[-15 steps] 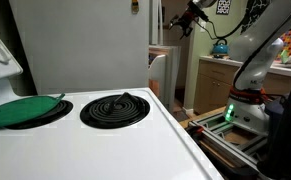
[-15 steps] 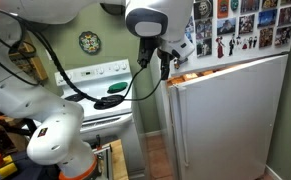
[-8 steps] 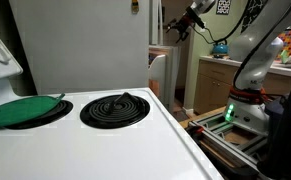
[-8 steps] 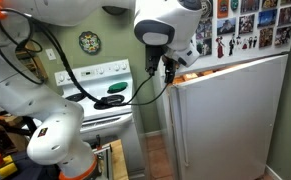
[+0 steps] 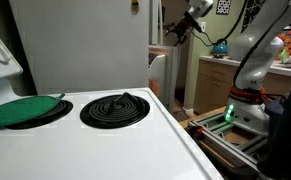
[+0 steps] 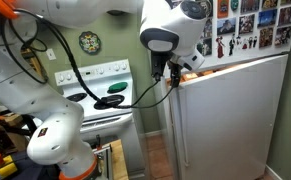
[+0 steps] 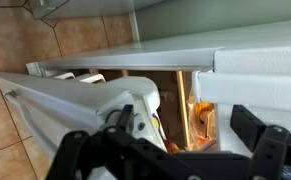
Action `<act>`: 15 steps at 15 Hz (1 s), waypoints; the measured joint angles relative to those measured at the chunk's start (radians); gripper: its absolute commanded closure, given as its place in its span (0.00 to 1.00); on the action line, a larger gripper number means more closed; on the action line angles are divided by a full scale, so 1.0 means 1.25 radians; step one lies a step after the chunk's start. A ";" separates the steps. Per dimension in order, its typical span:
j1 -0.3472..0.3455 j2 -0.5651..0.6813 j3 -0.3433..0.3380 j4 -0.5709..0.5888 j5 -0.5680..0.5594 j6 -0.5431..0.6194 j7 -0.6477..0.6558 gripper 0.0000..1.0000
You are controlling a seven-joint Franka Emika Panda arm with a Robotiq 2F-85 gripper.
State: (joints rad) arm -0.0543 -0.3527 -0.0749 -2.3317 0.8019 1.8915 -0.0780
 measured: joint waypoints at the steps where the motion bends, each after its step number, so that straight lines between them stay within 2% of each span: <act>1: 0.000 0.000 0.001 -0.001 -0.001 0.002 0.000 0.00; 5: -0.002 0.000 0.005 -0.004 -0.017 0.016 0.011 0.00; 11: -0.026 0.006 0.003 -0.004 -0.084 0.109 0.030 0.00; 15: -0.040 0.016 -0.004 -0.005 -0.129 0.138 0.048 0.00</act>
State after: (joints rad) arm -0.1043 -0.3332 -0.0803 -2.3377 0.6408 2.0643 -0.0186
